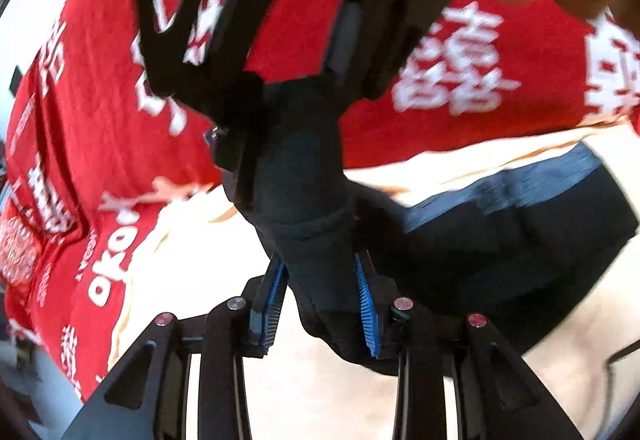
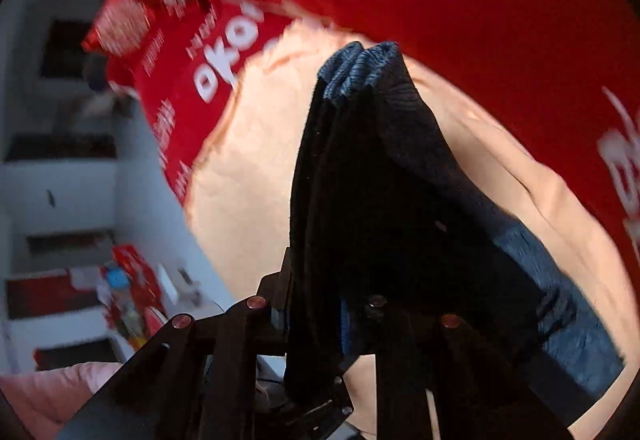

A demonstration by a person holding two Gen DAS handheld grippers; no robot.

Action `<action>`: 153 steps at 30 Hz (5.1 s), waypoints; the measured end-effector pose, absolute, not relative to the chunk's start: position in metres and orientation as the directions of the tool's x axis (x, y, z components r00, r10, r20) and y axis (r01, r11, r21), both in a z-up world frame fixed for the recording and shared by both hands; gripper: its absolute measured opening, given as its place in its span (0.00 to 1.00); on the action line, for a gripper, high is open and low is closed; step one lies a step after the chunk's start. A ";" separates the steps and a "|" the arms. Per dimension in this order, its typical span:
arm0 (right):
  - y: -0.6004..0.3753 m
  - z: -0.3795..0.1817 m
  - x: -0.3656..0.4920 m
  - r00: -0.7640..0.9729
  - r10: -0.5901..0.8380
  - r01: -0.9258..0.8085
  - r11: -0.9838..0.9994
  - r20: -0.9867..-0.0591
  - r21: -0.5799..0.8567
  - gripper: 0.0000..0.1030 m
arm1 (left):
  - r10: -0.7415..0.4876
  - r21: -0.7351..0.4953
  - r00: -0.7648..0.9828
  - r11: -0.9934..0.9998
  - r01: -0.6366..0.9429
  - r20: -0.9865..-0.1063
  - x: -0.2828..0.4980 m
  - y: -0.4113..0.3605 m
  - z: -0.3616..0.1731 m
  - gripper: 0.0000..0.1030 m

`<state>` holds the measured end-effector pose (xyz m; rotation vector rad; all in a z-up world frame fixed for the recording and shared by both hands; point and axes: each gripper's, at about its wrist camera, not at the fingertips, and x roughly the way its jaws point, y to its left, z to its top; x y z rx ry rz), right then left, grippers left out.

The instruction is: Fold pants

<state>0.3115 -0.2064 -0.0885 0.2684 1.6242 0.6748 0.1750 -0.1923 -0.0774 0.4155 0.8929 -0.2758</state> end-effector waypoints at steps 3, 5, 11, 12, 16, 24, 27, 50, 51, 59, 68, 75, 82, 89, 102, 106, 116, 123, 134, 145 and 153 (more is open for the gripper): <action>-0.265 -0.067 0.289 -0.088 0.600 -0.150 0.781 -0.795 0.606 0.18 | -0.125 0.195 0.585 0.870 0.452 -0.802 0.164 -0.229 -0.057 0.33; -0.308 -0.054 0.271 -0.025 0.628 -0.114 0.771 -0.778 0.626 0.18 | -0.168 0.172 0.568 0.852 0.495 -0.806 0.155 -0.258 -0.047 0.33; -0.428 -0.040 0.209 0.122 0.641 -0.005 0.764 -0.758 0.646 0.18 | -0.245 0.176 0.527 0.760 0.626 -0.814 0.116 -0.349 -0.039 0.33; -0.445 -0.041 0.201 0.137 0.639 0.014 0.762 -0.757 0.647 0.18 | -0.250 0.180 0.517 0.744 0.644 -0.818 0.110 -0.363 -0.042 0.33; -0.512 -0.059 0.163 0.182 0.635 0.093 0.749 -0.751 0.656 0.17 | -0.257 0.180 0.465 0.684 0.706 -0.847 0.086 -0.417 -0.064 0.33; -0.579 -0.142 0.126 0.184 0.624 0.263 0.713 -0.760 0.649 0.17 | -0.183 0.236 0.413 0.592 0.771 -0.892 0.057 -0.478 -0.137 0.33; -0.590 -0.161 0.116 0.191 0.630 0.302 0.692 -0.753 0.656 0.18 | -0.159 0.259 0.422 0.584 0.769 -0.893 0.053 -0.482 -0.147 0.33; -0.513 -0.149 0.063 0.045 0.092 0.343 0.934 -0.995 0.102 0.47 | -0.059 0.088 0.243 0.829 0.552 -0.968 0.128 -0.314 -0.109 0.66; -0.510 -0.148 0.060 0.042 0.084 0.357 0.930 -0.996 0.093 0.47 | -0.052 0.092 0.241 0.831 0.549 -0.969 0.131 -0.309 -0.110 0.66; -0.474 -0.127 0.042 0.116 0.122 0.458 0.874 -0.986 0.162 0.51 | -0.067 0.014 0.140 0.860 0.511 -0.988 0.146 -0.276 -0.115 0.66; -0.447 -0.114 0.039 0.141 0.138 0.447 0.875 -0.980 0.187 0.65 | -0.089 -0.008 0.135 0.861 0.509 -0.987 0.153 -0.265 -0.112 0.66; -0.460 -0.113 0.034 0.161 0.147 0.456 0.866 -0.976 0.206 0.77 | -0.074 0.006 0.137 0.864 0.504 -0.988 0.157 -0.273 -0.118 0.66; -0.494 -0.116 0.040 0.165 0.182 0.457 0.857 -0.969 0.239 0.77 | -0.089 -0.022 0.134 0.900 0.436 -0.987 0.170 -0.284 -0.120 0.94; -0.528 -0.118 0.049 0.184 0.169 0.425 0.874 -0.968 0.233 0.88 | -0.062 -0.018 0.104 0.927 0.374 -0.993 0.186 -0.293 -0.128 0.94; -0.572 -0.133 0.050 0.170 0.228 0.446 0.850 -0.959 0.281 1.00 | -0.115 -0.105 0.022 0.956 0.275 -0.993 0.213 -0.287 -0.145 0.94; -0.585 -0.140 0.056 0.181 0.256 0.450 0.837 -0.949 0.312 1.00 | -0.114 -0.108 0.014 0.967 0.229 -0.993 0.224 -0.283 -0.153 0.94; -0.592 -0.154 0.073 0.236 0.352 0.365 0.832 -0.906 0.418 1.00 | -0.136 -0.132 0.001 0.965 0.227 -0.991 0.239 -0.282 -0.170 0.94; -0.603 -0.180 0.093 0.237 0.514 0.340 0.751 -0.824 0.566 1.00 | -0.266 -0.271 -0.057 0.918 0.289 -0.962 0.251 -0.286 -0.190 0.94; -0.598 -0.216 0.124 0.206 0.671 0.258 0.664 -0.712 0.701 0.99 | -0.417 -0.445 -0.155 0.839 0.314 -0.896 0.267 -0.285 -0.222 0.94; -0.602 -0.229 0.135 0.213 0.696 0.382 0.587 -0.686 0.714 0.60 | -0.442 -0.463 -0.139 0.842 0.276 -0.886 0.257 -0.303 -0.216 0.76; -0.600 -0.202 0.125 0.270 0.744 0.389 0.497 -0.611 0.776 0.44 | -0.458 -0.464 -0.092 0.842 0.275 -0.884 0.244 -0.295 -0.173 0.56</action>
